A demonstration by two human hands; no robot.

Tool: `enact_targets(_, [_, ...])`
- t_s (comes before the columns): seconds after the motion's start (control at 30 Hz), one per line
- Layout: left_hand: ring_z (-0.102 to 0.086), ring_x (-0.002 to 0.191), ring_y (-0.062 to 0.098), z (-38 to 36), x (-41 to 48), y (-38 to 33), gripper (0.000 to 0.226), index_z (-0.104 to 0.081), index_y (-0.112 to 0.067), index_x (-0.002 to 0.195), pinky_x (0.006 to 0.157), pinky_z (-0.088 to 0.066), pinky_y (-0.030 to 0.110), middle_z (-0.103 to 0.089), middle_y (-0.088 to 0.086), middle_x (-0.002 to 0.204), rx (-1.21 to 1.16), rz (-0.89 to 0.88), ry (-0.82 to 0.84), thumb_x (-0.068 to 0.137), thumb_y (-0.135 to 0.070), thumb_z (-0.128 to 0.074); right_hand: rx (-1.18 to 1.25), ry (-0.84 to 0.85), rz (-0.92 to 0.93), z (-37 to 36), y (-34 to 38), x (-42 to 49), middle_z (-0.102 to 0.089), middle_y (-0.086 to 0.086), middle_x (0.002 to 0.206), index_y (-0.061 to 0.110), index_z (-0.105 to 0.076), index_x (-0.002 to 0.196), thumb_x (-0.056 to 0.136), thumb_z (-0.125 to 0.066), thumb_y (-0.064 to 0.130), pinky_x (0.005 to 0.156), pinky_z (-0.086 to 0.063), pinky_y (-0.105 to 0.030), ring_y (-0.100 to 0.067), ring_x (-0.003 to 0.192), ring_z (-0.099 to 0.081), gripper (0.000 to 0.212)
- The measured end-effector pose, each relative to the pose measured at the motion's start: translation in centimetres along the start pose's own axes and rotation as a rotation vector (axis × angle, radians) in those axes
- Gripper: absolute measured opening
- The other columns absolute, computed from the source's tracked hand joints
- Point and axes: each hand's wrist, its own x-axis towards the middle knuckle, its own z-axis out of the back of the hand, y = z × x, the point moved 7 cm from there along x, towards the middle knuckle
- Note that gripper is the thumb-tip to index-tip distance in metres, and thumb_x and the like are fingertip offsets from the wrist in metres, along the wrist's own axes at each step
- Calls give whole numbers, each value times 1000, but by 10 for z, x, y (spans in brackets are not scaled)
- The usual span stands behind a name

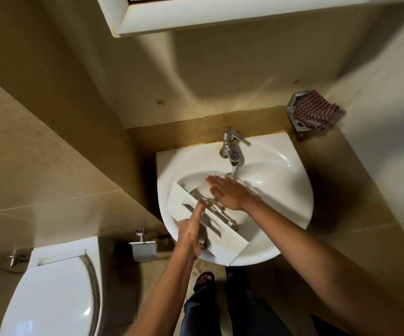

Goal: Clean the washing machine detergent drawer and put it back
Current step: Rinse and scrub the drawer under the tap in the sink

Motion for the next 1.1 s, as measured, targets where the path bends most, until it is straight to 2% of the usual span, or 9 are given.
enact_targets(0.07, [-52,60,21,-1,2,-1,82,-67,-7,99,60,-46,32,-62,3,61,4,19,23,42,-66,-70,37,-1,-21,-3,8,-6,-13,5,160,22,-17,153,104,-19,33,120,2,-33,-9,147,-4,49])
enact_targets(0.23, [-59,92,25,-6,5,-6,95,-64,-16,108,84,-47,45,-68,6,99,87,87,104,38,-81,-67,399,93,23,-4,29,-37,-13,13,158,29,-23,150,105,-22,36,111,7,-22,-5,146,-1,46])
enact_targets(0.4, [-56,85,25,-18,-2,-6,91,-59,-20,94,61,-51,42,-60,6,90,136,164,215,37,-92,-57,523,107,-93,6,27,-54,-18,15,157,32,-22,151,98,-26,57,109,1,-22,-6,145,-9,58])
enact_targets(0.47, [-56,89,25,-20,0,-2,90,-60,-19,99,60,-52,42,-60,7,95,103,187,245,45,-90,-52,657,86,-136,11,24,-56,-28,10,155,29,-30,149,96,-31,59,119,-11,-34,-10,143,-22,60])
enact_targets(0.6, [-60,95,22,-12,8,2,71,-64,-15,106,74,-55,42,-66,6,100,64,165,230,66,-74,-65,778,122,-114,20,26,-58,-55,4,135,32,-52,129,97,-31,57,110,-36,-37,-10,122,-52,46])
enact_targets(0.67, [-61,91,22,-6,12,0,62,-68,-15,101,76,-57,44,-66,6,96,79,133,237,66,-65,-73,909,155,-117,25,29,-59,-64,3,122,32,-61,119,96,-33,60,105,-42,-34,-10,113,-60,45])
enact_targets(0.77, [-55,58,18,2,13,-13,49,-76,-18,77,66,-58,41,-64,3,68,105,82,282,59,-63,-76,1160,202,-127,35,38,-59,-68,-1,118,27,-64,118,88,-45,66,99,-46,-33,-17,112,-63,52])
enact_targets(0.97, [-67,60,18,21,4,-55,47,-67,-10,106,62,-58,35,-73,3,72,217,-67,271,82,-50,-69,1001,91,-209,67,46,-42,-69,-7,92,12,-64,99,86,-65,17,78,-51,-32,-22,82,-66,14])
enact_targets(1.1, [-72,81,13,29,-8,-83,64,-65,-15,114,60,-56,27,-75,2,91,155,-250,338,70,-60,-69,1071,-51,-272,77,30,-39,-65,-5,112,16,-62,108,85,-64,26,96,-47,-36,-22,106,-60,26])
